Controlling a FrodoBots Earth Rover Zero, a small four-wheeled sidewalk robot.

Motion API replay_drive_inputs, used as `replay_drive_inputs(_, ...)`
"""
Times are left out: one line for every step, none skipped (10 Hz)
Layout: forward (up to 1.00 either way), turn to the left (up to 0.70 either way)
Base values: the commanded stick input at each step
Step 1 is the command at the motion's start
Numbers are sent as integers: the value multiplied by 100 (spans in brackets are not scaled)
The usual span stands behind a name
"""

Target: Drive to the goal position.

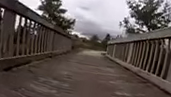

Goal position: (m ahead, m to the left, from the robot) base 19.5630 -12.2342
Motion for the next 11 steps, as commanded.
replay_drive_inputs(50,0)
replay_drive_inputs(50,0)
replay_drive_inputs(50,0)
replay_drive_inputs(50,0)
replay_drive_inputs(50,0)
replay_drive_inputs(50,0)
replay_drive_inputs(50,0)
replay_drive_inputs(50,0)
replay_drive_inputs(50,0)
replay_drive_inputs(50,0)
replay_drive_inputs(50,0)
